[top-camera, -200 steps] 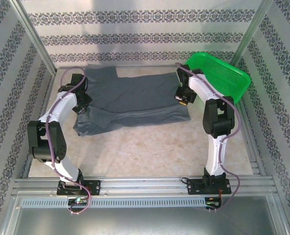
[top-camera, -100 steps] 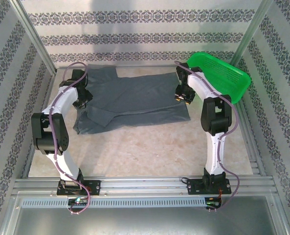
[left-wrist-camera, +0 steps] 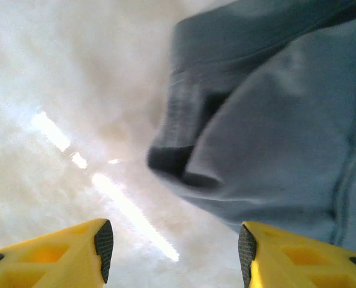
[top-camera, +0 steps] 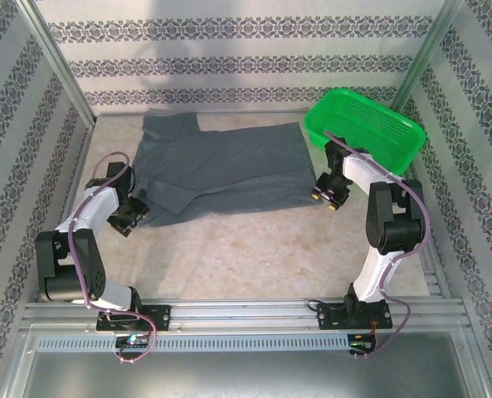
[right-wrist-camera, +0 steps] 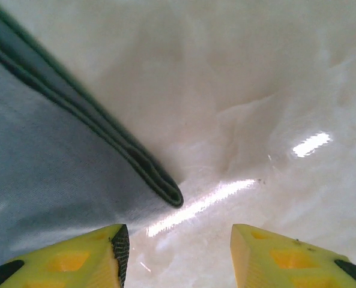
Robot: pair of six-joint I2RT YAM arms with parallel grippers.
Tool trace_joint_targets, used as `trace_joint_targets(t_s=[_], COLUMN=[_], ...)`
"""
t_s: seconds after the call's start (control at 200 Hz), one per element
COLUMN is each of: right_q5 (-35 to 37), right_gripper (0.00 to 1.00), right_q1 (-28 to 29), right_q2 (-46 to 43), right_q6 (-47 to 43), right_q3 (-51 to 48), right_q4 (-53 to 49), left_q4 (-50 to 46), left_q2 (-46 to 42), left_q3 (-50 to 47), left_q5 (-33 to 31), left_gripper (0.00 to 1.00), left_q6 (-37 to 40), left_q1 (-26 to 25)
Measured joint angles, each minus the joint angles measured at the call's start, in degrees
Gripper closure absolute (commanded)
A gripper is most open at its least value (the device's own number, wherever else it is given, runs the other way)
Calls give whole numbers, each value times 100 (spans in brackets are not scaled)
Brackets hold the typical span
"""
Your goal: Fold and stack the t-shirts
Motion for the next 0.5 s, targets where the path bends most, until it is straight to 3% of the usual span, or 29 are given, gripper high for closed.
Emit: trace_joint_targets(t_s=[0.265, 0.5], right_q5=[-345, -361], right_gripper=[55, 56], right_q1=[-85, -85], right_q2=[227, 319], right_q6=[254, 332], right_q3=[-20, -20], right_q4=[612, 693], left_q4=[356, 743], left_q2=[339, 809], left_q3=[-74, -59], left_q5=[260, 256], left_gripper=[48, 71], left_q6=[-83, -114], left_q1=[142, 157])
